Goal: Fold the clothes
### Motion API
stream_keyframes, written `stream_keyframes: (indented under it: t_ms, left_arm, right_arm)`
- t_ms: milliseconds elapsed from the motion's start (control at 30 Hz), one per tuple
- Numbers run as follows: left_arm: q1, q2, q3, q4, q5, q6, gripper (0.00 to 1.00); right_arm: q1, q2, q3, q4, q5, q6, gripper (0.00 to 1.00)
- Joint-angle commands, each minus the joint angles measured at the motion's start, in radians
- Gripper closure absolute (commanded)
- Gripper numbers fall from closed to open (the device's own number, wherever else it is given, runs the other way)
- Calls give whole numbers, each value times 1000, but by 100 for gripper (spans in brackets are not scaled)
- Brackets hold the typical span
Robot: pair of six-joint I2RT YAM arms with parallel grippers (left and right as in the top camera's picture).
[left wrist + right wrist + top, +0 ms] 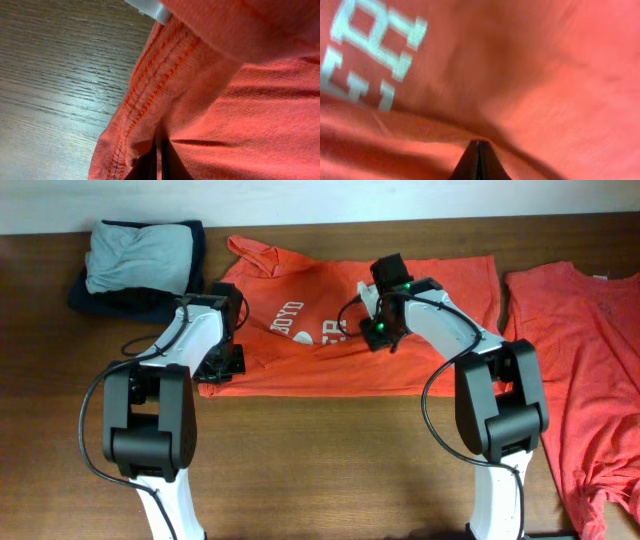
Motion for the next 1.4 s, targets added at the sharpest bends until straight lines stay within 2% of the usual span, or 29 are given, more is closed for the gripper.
stream_keyframes:
  t_ms: [0, 67, 367, 533, 800, 1100, 1367]
  left_arm:
    - [3, 16, -13, 2, -18, -13, 94]
    - [3, 16, -13, 2, -18, -13, 94]
    - [3, 16, -13, 2, -18, -13, 94]
    - [3, 16, -13, 3, -18, -14, 94]
    - [3, 16, -13, 2, -18, -13, 94]
    - [3, 16, -13, 2, -18, -13, 94]
    - [3, 16, -13, 2, -18, -13, 94]
  right_arm:
    - [-11, -22, -6, 74, 71, 70, 96]
    - [-24, -23, 0, 89, 72, 78, 96]
    - [-80, -56, 104, -287, 24, 111, 96]
    - [-104, -55, 72, -381, 17, 117, 96]
    - [-117, -44, -62, -249, 32, 117, 96]
    - [-201, -45, 11, -217, 123, 117, 96]
    - [-290, -45, 13, -45, 122, 117, 96]
